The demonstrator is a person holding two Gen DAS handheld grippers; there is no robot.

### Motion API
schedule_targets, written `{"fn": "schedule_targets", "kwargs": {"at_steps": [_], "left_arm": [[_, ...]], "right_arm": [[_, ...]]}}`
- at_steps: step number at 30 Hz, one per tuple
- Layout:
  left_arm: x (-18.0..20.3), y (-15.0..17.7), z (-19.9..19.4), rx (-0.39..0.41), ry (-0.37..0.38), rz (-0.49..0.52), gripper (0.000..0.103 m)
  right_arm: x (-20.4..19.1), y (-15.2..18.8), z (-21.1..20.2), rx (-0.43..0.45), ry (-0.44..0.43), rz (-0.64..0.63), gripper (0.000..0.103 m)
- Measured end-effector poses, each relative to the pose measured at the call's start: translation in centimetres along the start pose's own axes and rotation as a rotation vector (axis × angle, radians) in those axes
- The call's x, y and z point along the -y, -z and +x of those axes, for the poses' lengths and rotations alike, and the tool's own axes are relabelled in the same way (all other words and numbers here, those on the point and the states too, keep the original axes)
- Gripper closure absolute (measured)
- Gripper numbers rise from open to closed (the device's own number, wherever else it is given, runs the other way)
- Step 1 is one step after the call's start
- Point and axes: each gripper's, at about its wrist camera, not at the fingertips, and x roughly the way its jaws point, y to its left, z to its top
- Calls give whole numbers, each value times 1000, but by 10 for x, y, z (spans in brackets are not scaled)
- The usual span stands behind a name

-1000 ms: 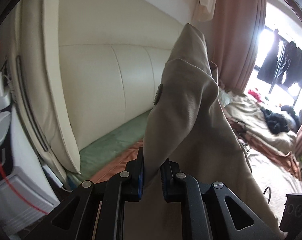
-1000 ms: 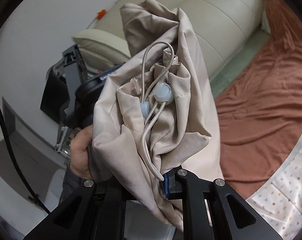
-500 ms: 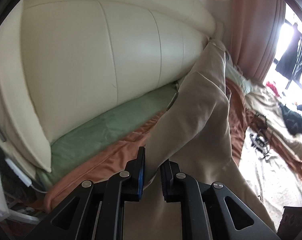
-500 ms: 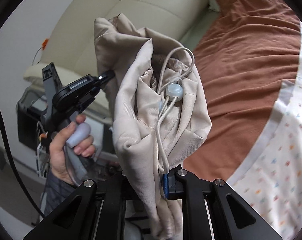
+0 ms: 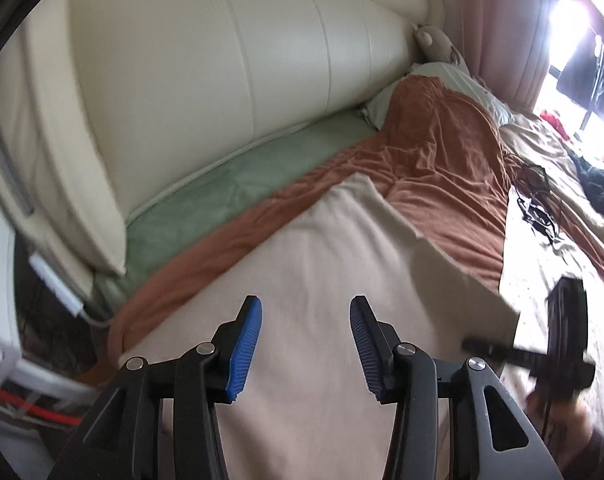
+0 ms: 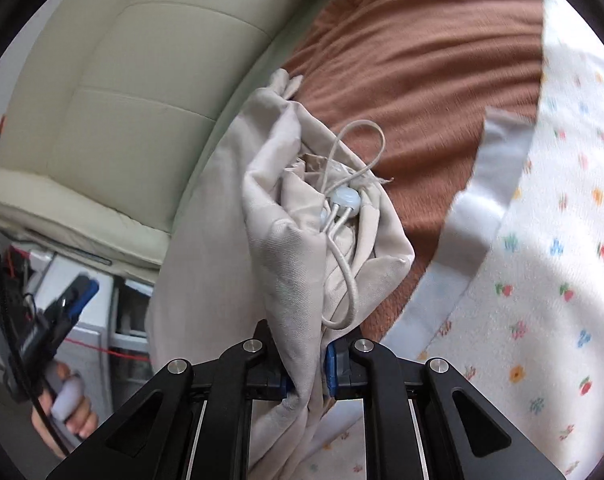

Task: Fold large clothes
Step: 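Lower the jacket onto the bed edge and open both tools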

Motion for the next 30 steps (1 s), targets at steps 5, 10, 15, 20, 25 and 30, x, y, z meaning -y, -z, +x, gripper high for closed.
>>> {"fn": "schedule_targets", "kwargs": {"at_steps": [5,10,15,20,25,30], "left_arm": [[-30,32,-22,3,-10,-80,55],[-46,59,-35,19,-16,-118,35],[-55,85,-31,19,-1,-160,33],[-65,112,-15,-10,10,-244,33],[-65,133,1,-36,30,-293,33],[-57,149,7,-54,39,-310,33]], "right_arm": [[11,-11,9,2,66,69,89],[13,-13,15,-5,168,35,72],[21,-10,1,16,182,20,69],[7,-11,-17,77,290,-62,78],[-1,-22,-19,98,364,-85,97],[8,-31,-19,131,388,-99,97]]}}
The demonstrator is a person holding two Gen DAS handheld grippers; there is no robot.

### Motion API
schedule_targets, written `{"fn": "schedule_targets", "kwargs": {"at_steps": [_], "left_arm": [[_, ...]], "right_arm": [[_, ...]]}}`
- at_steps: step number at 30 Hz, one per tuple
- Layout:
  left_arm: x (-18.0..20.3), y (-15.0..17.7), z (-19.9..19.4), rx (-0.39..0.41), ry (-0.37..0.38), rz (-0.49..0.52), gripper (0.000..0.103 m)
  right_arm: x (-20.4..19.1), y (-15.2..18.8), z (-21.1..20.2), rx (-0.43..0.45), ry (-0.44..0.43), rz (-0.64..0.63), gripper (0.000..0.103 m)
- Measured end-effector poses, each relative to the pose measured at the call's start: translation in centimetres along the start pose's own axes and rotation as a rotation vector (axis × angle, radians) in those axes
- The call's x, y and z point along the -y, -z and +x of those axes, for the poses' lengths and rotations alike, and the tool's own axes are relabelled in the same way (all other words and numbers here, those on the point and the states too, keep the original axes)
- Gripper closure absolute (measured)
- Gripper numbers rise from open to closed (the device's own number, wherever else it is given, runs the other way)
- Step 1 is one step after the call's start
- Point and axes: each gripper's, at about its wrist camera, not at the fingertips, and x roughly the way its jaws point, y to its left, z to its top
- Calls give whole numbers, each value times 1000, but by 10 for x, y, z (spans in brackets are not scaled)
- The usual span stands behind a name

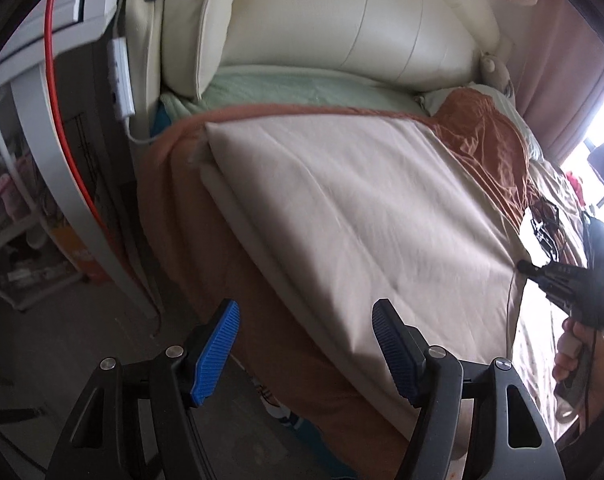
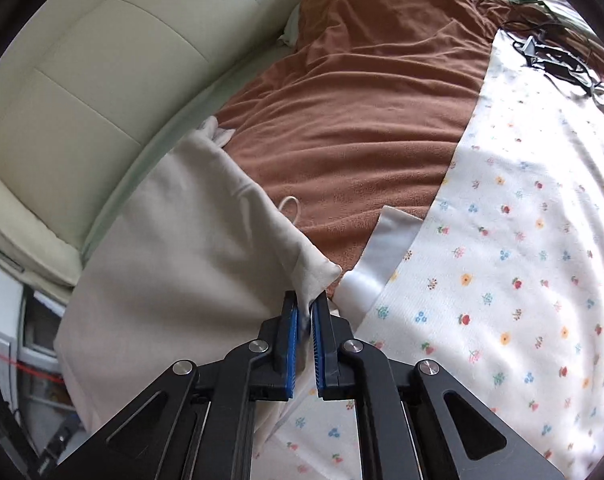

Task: Fold large clothes
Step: 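Lower the jacket onto the bed edge and open both tools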

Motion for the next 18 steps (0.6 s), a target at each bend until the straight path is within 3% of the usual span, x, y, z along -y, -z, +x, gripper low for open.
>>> {"fn": "schedule_targets", "kwargs": {"at_steps": [2,5,8,9,13,18], "left_arm": [[2,5,-1,-1,-11,19,33],[4,10,-4,-5,-13,28,33],[7,13,-14,13,1,40,33],[10,14,-20,28,-10,52,32],[20,15,-43,74,3,64,13],[40,19,-71,112,25,94,6]], "right_arm": [[0,3,0,-28,-5,-22,96],[3,10,-17,-17,1,-38,81],[6,14,-34,-19,-15,-43,77],[7,15,-40,-27,-24,-43,71],[10,22,-76,7,-28,-61,54],[10,32,-127,35,-35,-84,28]]}}
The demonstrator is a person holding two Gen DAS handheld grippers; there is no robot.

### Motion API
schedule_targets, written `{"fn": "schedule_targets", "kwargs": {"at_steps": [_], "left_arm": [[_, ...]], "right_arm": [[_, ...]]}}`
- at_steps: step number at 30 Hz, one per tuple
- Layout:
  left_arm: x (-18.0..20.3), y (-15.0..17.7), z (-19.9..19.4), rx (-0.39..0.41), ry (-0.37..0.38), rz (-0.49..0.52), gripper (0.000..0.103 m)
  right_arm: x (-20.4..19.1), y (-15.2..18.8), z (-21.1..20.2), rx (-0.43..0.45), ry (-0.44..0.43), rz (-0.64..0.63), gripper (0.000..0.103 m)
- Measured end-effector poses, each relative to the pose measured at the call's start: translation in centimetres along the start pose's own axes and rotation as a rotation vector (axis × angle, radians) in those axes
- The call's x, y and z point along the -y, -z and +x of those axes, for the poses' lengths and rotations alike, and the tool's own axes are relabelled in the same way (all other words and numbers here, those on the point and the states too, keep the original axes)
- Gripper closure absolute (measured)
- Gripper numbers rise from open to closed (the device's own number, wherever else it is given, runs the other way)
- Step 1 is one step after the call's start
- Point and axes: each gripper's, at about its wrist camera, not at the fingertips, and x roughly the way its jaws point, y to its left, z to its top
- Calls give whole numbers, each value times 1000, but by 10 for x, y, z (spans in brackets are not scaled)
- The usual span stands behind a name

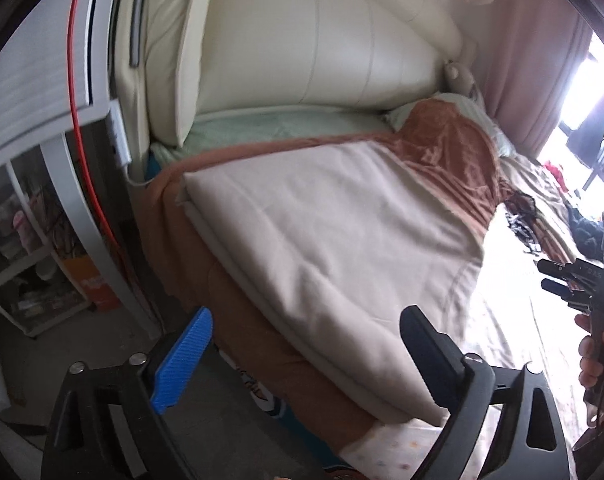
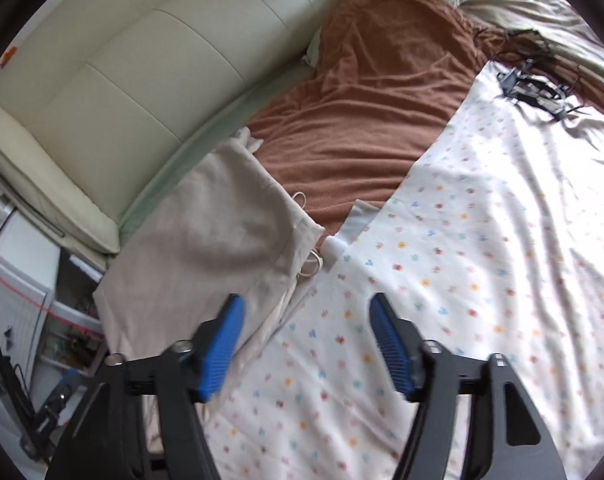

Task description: Fold large clothes

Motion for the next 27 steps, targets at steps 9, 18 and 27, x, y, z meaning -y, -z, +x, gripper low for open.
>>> {"fn": "schedule_targets", "kwargs": {"at_steps": [9,18,27], "left_arm": [[56,6,-57,78,44,104,6],[111,23,-117,150,99,208,6],[159,55,-166,218,143,286,0]], "right_arm": [[5,24,-93,76,30,-52,0],[32,62,-170,148,92,-51,0],[58,114,-251,261,136,-50,0]]}}
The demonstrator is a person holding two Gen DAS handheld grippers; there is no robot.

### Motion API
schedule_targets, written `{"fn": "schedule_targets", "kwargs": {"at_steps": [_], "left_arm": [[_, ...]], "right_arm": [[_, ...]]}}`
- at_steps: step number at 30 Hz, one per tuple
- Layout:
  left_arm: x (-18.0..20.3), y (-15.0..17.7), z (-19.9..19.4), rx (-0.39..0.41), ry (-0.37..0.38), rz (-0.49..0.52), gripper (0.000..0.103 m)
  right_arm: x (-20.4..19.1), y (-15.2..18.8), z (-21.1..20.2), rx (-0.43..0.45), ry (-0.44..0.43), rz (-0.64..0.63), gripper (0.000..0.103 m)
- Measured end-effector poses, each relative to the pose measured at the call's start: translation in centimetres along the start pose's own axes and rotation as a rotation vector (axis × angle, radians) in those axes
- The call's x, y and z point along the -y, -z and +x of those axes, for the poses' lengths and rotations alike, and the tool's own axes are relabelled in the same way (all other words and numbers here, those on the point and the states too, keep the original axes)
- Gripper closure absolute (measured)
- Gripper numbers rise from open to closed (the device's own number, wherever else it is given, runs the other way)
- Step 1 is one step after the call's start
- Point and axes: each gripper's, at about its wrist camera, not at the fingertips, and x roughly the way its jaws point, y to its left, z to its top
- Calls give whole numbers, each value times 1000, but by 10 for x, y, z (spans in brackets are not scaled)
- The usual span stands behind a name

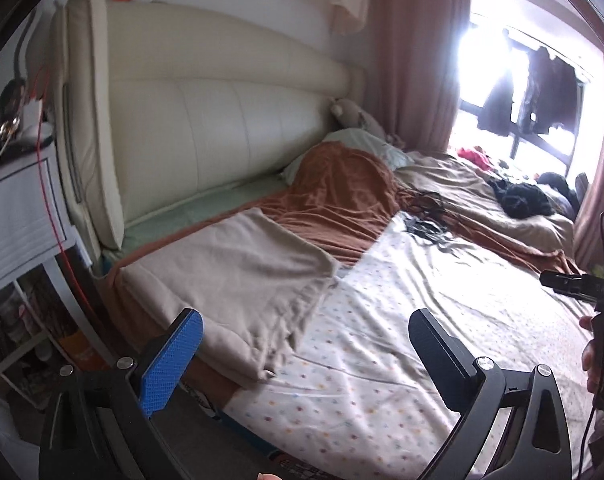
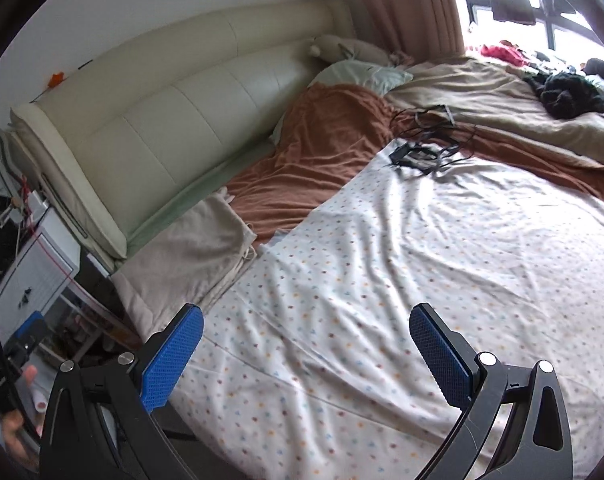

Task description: Fold large clothes

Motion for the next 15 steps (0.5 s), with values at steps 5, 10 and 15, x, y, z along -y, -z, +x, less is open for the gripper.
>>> {"fn": "schedule_targets", "kwargs": {"at_steps": [5,10,15], "left_arm": [[28,15,-17,-1,36,32,0],[51,32,-33,16,60,67,0],[67,46,-52,34,92,86,0]], "right_arm": [[15,23,-44,48,24,-5,0],[23,47,-83,95,54,-20,0],[29,71,-116,125,71,-24,0]]}}
